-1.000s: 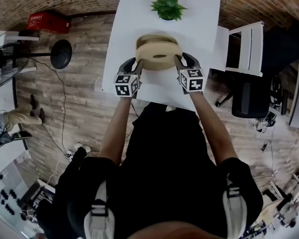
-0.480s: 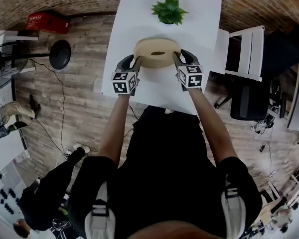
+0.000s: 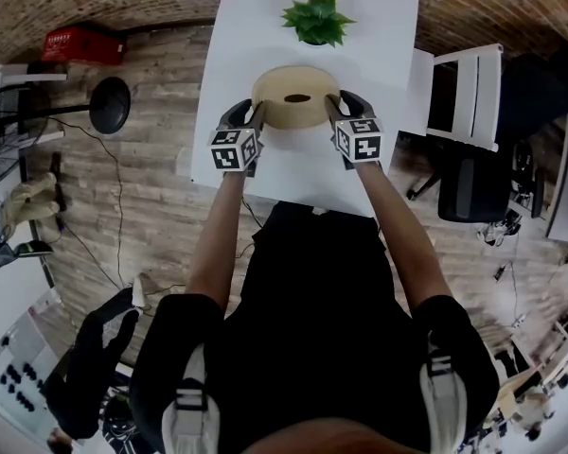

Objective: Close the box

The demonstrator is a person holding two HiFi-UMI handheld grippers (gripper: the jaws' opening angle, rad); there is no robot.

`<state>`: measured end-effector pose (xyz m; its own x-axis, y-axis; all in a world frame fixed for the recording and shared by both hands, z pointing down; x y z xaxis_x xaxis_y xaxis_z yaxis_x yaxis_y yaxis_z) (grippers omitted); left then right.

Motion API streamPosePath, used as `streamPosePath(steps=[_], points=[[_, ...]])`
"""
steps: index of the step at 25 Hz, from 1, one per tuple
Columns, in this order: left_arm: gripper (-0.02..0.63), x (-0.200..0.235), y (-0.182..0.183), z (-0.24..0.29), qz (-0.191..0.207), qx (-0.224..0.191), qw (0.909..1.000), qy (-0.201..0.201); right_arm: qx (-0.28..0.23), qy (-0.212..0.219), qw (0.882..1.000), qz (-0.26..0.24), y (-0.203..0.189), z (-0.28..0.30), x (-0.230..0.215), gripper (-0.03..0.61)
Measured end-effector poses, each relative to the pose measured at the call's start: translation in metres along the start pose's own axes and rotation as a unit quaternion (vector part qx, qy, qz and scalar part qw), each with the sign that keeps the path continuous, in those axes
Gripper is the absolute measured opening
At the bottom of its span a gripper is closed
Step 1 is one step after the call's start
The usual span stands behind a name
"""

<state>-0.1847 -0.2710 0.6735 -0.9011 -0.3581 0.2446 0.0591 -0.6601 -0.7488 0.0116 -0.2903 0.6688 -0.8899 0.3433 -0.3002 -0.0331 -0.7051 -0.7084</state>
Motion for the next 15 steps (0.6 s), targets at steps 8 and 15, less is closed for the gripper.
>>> streamPosePath(steps=[8, 15], points=[[0.133, 0.0042, -0.0019, 0.0075, 0.009, 0.007, 0.9999, -0.001, 0.008, -0.004, 1.0, 0.005, -0.0017, 0.0058, -0.0017, 0.14], [0.138, 0.0073, -0.0016, 0.0113, 0.012, 0.003, 0.9999, -0.003, 0.008, -0.004, 1.0, 0.002, -0.0024, 0.0107, -0.0032, 0.143]])
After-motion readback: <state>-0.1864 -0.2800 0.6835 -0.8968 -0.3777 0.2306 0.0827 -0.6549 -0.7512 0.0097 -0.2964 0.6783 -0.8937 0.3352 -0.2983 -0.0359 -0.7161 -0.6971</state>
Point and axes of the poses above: the fingertips, and each gripper's own axes: z forward along the fingers, x to its left, y out of its top, the point moved 1 cm from there along -z, backward along the fingers, and after that the axes turned 5 degrees about z, right-handed, at the moved point
